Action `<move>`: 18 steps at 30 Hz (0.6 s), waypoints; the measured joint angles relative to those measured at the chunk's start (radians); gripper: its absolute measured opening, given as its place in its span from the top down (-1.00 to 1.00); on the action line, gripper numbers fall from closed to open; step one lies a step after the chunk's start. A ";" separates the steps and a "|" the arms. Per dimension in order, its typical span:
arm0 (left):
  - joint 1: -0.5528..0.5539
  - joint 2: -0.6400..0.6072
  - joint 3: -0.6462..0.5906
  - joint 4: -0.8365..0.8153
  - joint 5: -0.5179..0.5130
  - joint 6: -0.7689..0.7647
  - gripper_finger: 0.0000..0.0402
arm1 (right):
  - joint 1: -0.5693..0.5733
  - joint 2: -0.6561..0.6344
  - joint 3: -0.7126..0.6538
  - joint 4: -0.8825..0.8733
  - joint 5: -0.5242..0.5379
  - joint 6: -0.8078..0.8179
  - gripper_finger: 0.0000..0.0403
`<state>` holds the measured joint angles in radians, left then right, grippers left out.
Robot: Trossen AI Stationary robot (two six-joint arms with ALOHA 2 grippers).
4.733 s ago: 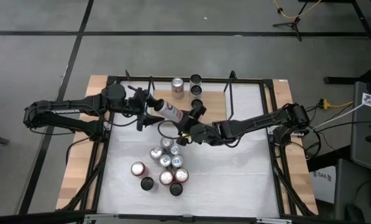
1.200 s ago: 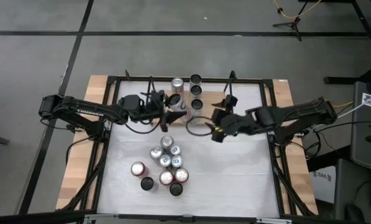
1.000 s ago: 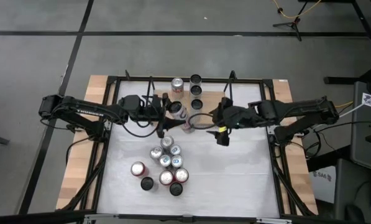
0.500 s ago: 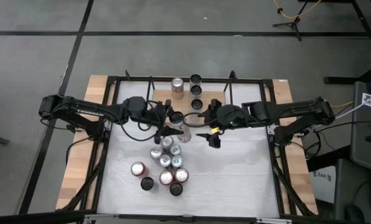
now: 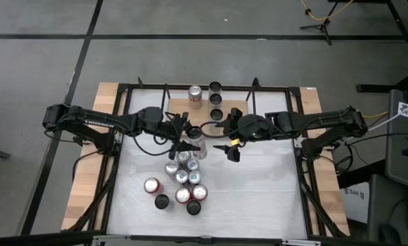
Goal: Place canned beverage on shelf
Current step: Put the white pink soda can onto the shelf
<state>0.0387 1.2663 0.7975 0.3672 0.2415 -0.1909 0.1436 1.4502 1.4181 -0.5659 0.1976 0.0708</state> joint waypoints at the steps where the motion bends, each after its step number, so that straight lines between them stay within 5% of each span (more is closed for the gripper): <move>1: 0.000 0.000 0.000 0.000 0.017 0.012 -0.19 | 0.000 0.000 0.000 0.000 -0.007 0.000 -0.80; 8: -0.001 0.000 0.000 -0.004 0.159 0.100 -0.19 | 0.000 0.000 0.000 0.098 -0.108 -0.052 -0.80; 18: 0.000 0.000 0.000 -0.020 0.170 0.123 -0.19 | -0.022 0.008 0.055 0.285 -0.191 -0.146 -0.80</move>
<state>0.0385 1.2663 0.7975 0.3471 0.4110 -0.0677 0.1216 1.4578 1.4734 -0.2810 0.0065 -0.0750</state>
